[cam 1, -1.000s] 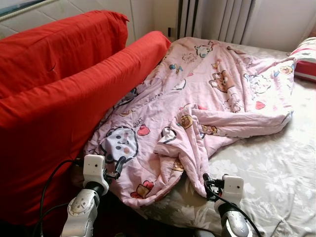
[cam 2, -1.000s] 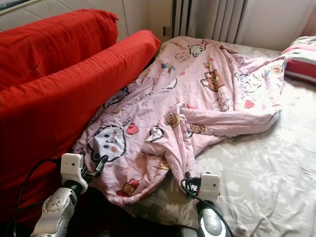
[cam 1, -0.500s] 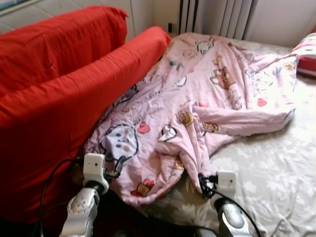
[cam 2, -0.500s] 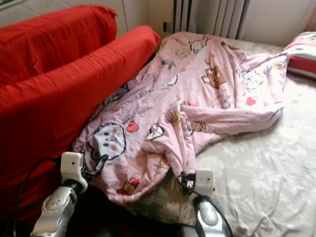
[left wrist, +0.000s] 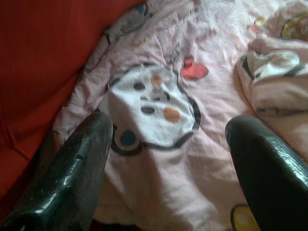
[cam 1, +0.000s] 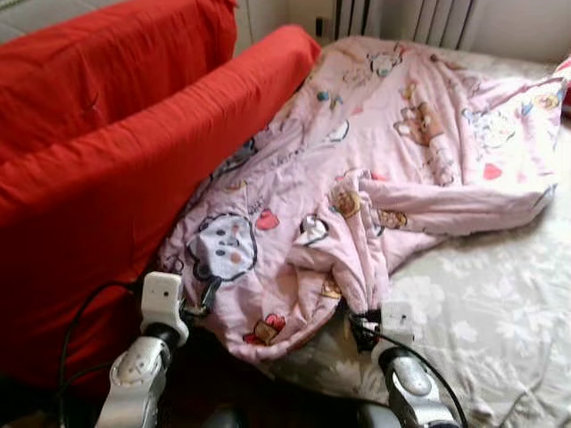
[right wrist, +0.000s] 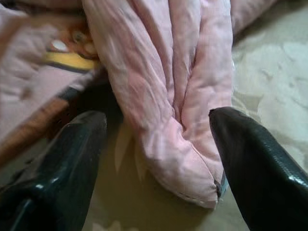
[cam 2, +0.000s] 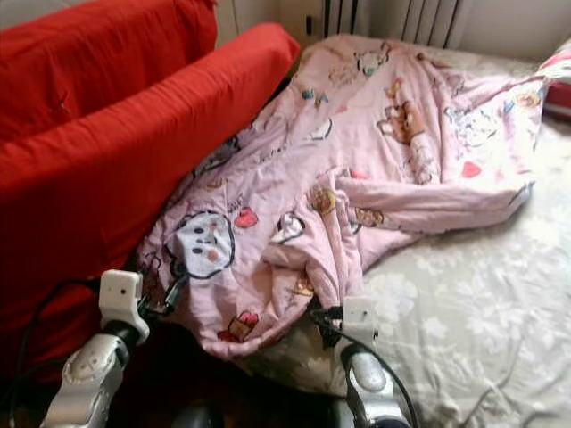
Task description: Clean up the room
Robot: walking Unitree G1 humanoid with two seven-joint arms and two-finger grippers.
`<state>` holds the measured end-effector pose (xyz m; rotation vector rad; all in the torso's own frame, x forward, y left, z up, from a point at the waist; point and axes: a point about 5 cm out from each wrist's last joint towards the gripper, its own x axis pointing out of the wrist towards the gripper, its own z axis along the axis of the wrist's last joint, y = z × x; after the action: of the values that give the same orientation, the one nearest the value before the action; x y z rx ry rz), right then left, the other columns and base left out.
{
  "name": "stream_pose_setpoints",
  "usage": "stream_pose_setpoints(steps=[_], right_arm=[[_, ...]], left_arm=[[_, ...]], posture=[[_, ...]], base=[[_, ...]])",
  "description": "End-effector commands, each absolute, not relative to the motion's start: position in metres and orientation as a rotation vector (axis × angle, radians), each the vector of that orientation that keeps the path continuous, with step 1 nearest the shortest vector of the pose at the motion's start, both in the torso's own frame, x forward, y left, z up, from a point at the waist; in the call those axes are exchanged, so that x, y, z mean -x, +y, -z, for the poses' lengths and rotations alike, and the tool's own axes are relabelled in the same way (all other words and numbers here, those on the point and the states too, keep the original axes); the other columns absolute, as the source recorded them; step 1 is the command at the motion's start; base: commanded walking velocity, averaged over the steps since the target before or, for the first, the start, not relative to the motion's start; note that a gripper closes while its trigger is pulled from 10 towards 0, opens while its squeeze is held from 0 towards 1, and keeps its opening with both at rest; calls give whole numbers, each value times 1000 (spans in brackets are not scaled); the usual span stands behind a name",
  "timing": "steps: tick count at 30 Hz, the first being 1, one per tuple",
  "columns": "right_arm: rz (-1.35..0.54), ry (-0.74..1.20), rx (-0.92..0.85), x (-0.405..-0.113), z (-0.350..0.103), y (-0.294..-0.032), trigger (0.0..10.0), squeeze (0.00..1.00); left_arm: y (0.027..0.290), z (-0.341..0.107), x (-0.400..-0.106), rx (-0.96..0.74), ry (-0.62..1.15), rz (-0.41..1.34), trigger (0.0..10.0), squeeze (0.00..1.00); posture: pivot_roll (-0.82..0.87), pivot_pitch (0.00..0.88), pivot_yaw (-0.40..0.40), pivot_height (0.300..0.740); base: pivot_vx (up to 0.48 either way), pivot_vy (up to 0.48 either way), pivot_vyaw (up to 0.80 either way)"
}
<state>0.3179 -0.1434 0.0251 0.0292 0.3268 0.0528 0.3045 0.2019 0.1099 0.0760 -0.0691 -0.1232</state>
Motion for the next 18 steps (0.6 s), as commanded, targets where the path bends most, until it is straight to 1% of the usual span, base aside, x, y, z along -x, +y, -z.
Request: stream_pose_setpoints(steps=[1, 4, 12, 18], right_arm=[[-51, 362, -31, -315, -20, -143, 10000, 0], [-29, 316, -35, -317, -25, -147, 10000, 0], [-24, 325, -27, -319, -25, -146, 10000, 0], [19, 345, 6, -322, -27, -152, 10000, 0]], left_arm=[[204, -105, -299, -90, -41, 130, 10000, 0], [205, -104, -292, -95, -30, 130, 10000, 0], [206, -105, -283, -99, -17, 129, 10000, 0], [208, -105, -277, -104, -2, 128, 10000, 0]], posture=[[73, 315, 64, 624], [84, 338, 66, 614], [104, 360, 73, 614], [110, 374, 78, 614]], base=[[0, 0, 0], [0, 0, 0], [0, 0, 0], [0, 0, 0]])
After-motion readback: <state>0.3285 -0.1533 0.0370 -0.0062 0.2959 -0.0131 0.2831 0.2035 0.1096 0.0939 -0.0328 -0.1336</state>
